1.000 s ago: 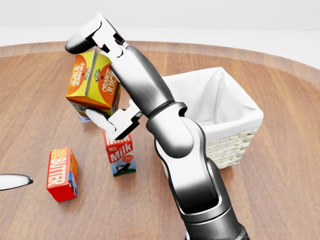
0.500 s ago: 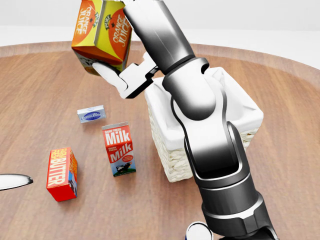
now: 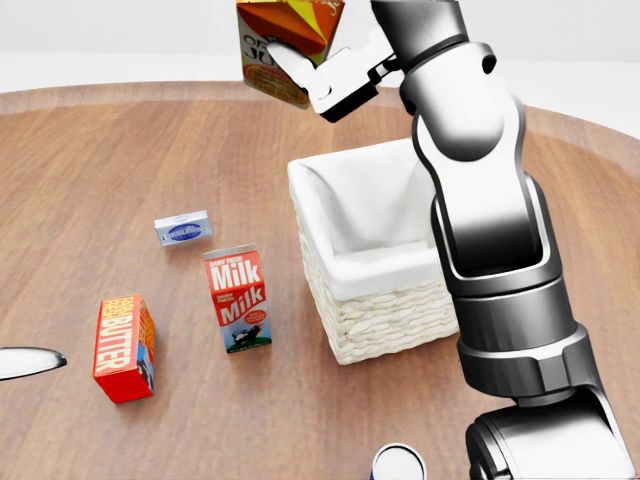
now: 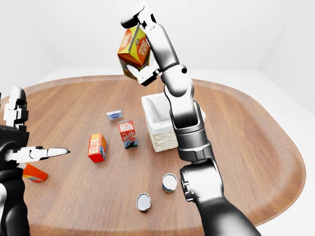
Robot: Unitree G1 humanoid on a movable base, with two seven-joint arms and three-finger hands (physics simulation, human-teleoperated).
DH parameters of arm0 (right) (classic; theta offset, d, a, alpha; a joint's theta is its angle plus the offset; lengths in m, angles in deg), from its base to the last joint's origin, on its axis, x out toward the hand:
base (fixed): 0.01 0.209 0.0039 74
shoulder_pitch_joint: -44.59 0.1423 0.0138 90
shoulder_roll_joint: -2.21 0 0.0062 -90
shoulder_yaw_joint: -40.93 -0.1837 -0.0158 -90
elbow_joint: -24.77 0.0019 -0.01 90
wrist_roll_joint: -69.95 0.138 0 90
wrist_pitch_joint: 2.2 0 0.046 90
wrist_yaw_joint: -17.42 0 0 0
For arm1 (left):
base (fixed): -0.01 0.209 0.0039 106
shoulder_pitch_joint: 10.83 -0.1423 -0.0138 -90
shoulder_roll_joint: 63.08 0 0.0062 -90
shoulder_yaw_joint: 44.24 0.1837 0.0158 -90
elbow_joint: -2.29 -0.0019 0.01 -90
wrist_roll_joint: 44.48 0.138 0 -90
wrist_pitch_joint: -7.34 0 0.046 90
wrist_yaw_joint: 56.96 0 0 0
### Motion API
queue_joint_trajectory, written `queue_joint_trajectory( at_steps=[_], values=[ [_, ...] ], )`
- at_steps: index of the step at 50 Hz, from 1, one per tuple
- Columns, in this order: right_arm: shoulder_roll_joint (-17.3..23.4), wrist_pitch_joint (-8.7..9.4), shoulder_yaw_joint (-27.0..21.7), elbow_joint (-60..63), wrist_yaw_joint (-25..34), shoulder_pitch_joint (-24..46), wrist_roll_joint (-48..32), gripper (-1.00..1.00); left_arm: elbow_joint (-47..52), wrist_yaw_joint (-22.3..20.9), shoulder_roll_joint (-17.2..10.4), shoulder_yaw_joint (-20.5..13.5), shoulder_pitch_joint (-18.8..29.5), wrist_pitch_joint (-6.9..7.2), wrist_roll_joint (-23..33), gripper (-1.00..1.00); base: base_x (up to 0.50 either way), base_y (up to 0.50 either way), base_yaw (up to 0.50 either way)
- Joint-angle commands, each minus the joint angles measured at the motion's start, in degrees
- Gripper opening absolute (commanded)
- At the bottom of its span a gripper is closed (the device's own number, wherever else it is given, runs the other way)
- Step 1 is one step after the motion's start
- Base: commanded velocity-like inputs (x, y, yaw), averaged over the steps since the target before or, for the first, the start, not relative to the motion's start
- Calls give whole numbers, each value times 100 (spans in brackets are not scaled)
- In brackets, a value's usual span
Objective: Pick up the orange juice, and put it in the basket.
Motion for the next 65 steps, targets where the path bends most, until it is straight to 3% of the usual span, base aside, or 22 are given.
queue_joint_trajectory(
  at_steps=[1,30,43,65],
  values=[
    [352,0,-206,-563,-271,299,107,-100,-11,-1,-1,0,1,0,0,100,0,0,0],
    [881,0,-373,-4123,-1029,1392,250,-100,15,-8,-1,-8,-7,0,-1,100,0,0,0],
    [939,-418,-413,-5176,-1297,1722,278,-100,2,-5,3,-4,-1,0,4,100,0,0,0],
    [961,-698,-478,-5947,-1639,1950,131,-100,21,7,-3,-10,2,0,-17,100,0,0,0]
  ],
)
